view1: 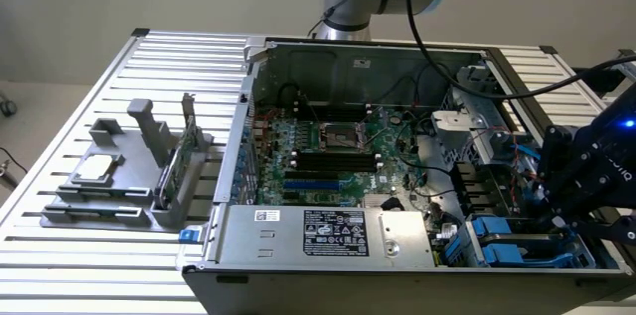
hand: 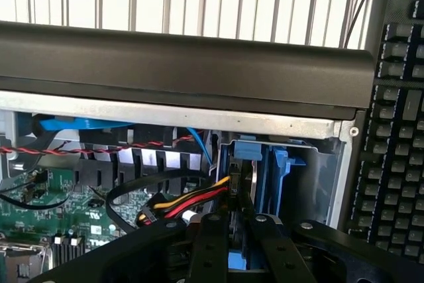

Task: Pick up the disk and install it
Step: 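Insert the first disk wire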

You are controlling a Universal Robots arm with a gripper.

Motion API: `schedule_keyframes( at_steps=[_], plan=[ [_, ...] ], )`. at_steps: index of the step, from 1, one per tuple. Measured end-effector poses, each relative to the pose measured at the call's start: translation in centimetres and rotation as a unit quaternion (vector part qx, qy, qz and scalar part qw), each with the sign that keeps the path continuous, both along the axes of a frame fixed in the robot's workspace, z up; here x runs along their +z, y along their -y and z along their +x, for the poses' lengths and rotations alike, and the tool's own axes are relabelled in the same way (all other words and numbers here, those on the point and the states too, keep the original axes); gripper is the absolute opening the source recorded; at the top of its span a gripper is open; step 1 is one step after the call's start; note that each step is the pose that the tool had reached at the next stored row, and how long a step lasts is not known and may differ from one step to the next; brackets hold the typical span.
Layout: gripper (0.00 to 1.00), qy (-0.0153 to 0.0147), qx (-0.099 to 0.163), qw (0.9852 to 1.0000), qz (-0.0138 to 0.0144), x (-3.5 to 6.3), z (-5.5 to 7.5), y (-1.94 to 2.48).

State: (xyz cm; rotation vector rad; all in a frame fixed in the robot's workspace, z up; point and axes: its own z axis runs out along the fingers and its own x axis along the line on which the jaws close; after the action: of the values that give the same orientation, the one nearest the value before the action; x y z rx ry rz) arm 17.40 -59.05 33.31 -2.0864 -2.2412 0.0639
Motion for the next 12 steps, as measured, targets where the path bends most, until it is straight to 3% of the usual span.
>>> schedule_keyframes(
  at_steps=[12],
  plan=[
    [0.18,0.0026,-0.001,1.0000,-0.0022,-0.26,-0.09,0.00]
  ],
)
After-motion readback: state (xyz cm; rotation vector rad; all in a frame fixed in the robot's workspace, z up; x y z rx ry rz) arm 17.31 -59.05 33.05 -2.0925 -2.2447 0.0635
